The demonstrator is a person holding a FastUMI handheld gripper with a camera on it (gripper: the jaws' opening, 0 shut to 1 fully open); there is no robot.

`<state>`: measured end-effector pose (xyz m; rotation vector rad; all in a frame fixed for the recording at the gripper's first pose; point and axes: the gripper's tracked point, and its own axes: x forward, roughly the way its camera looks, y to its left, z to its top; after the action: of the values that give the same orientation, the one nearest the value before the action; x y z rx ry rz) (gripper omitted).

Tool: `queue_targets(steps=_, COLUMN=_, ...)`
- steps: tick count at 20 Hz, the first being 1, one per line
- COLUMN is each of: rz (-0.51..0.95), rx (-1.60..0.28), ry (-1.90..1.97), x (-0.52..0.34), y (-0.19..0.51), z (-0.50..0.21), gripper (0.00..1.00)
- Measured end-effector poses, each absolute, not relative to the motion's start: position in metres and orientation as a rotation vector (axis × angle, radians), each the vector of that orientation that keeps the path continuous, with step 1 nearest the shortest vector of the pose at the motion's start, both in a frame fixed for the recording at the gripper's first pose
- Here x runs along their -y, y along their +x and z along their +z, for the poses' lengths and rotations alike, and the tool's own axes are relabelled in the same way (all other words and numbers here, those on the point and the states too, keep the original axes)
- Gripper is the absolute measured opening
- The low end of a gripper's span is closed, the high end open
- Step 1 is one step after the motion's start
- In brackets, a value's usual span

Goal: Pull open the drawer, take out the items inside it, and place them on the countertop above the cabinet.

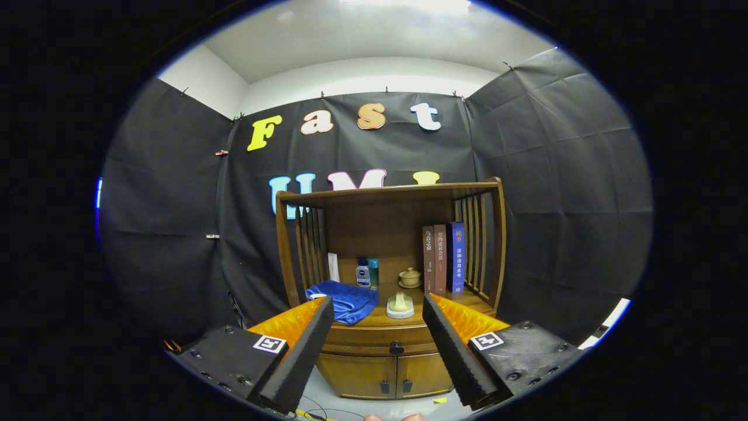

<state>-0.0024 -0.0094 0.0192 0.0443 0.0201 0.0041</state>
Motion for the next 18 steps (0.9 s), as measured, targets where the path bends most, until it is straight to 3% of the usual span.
queue_targets(steps=18, rz=0.020, rx=-0.029, ry=0.042, x=0.0060, y=0.0020, z=0.0151, gripper=0.99)
